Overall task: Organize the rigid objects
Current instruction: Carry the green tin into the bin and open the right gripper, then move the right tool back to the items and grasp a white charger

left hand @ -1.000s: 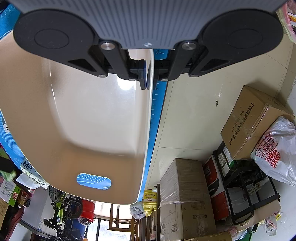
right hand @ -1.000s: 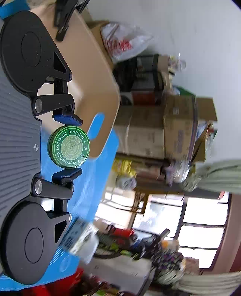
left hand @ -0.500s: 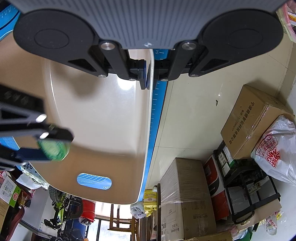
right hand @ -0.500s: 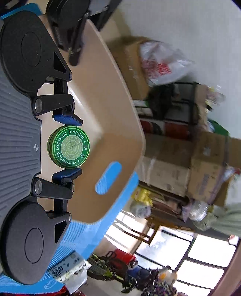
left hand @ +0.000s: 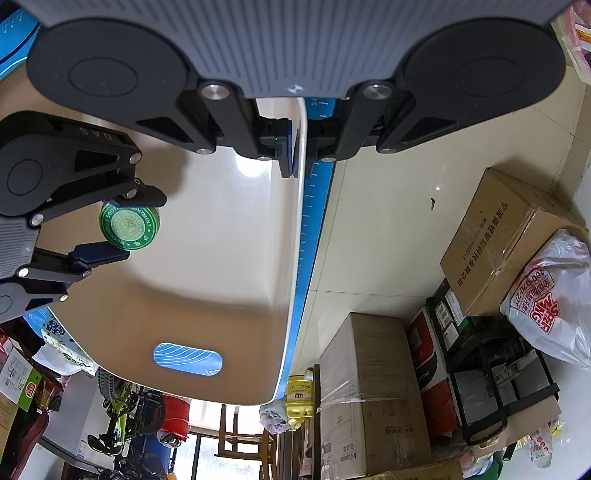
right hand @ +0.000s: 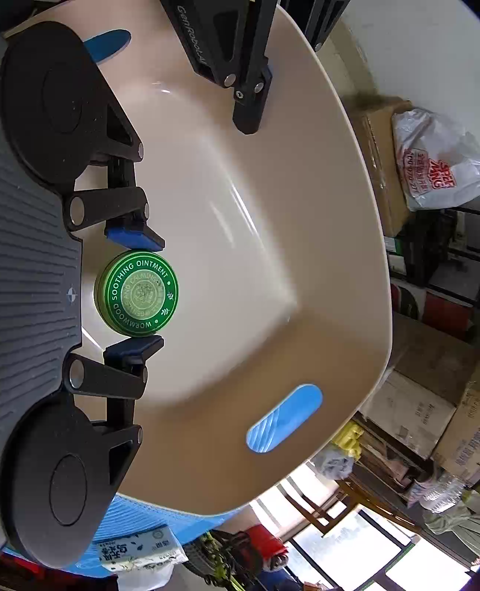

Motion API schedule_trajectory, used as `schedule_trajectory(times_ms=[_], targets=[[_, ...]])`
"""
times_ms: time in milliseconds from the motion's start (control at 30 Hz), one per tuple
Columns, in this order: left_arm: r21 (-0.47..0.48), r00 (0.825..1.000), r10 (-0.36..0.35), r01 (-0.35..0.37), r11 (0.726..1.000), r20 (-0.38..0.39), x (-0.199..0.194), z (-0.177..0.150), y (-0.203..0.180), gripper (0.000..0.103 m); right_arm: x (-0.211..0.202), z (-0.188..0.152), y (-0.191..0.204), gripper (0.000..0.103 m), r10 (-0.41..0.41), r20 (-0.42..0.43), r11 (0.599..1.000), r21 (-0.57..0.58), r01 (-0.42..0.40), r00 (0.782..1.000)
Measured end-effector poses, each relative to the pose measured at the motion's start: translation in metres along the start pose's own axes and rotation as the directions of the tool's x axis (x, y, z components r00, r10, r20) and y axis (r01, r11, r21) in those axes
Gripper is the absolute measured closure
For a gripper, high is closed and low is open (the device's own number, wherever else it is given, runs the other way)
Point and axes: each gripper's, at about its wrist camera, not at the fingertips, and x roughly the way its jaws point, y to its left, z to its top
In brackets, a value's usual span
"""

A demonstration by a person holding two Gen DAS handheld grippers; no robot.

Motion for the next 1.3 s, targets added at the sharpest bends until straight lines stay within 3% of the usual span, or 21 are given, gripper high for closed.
schedule_trajectory(times_ms=[200, 400, 500, 733, 900, 967, 1067, 1300], targets=[[-0.004, 1.0, -0.002, 0.002, 1.0, 0.001, 0.0, 0.0, 0.0, 0.099, -0.009, 0.0, 0.0, 0.025, -0.007, 0.043, 1.0, 0.006, 0.007, 0.999], [-0.004, 1.0, -0.002, 0.002, 1.0, 0.001, 0.0, 0.0, 0.0, 0.099, -0.034, -0.013, -0.016, 0.02, -0.04, 0.144, 0.997, 0.067, 0.031, 0.989], [-0.006, 1.0, -0.002, 0.002, 1.0, 0.001, 0.0, 0.0, 0.001, 0.099, -0.057, -0.025, -0.032, 0.01, -0.084, 0.227, 0.99, 0.128, 0.056, 0.97], [-0.011, 1.0, -0.005, 0.005, 1.0, 0.002, 0.001, -0.002, 0.001, 0.099, -0.102, -0.069, -0.095, 0.004, -0.194, 0.325, 0.949, 0.3, 0.094, 0.926], [-0.011, 1.0, -0.005, 0.005, 1.0, 0.002, 0.001, -0.001, 0.001, 0.099, -0.099, -0.12, -0.152, 0.004, -0.299, 0.256, 0.886, 0.432, 0.168, 0.919], [-0.012, 1.0, -0.005, 0.005, 1.0, 0.002, 0.001, -0.001, 0.001, 0.099, -0.092, -0.142, -0.175, 0.004, -0.332, 0.205, 0.844, 0.501, 0.193, 0.921], [-0.012, 1.0, -0.005, 0.005, 1.0, 0.002, 0.001, -0.001, 0.001, 0.099, -0.076, -0.17, -0.198, 0.004, -0.405, 0.128, 0.78, 0.564, 0.269, 0.905], [-0.012, 1.0, -0.005, 0.005, 1.0, 0.002, 0.001, -0.001, 0.001, 0.099, -0.039, -0.205, -0.225, 0.007, -0.428, 0.07, 0.692, 0.667, 0.277, 0.901]])
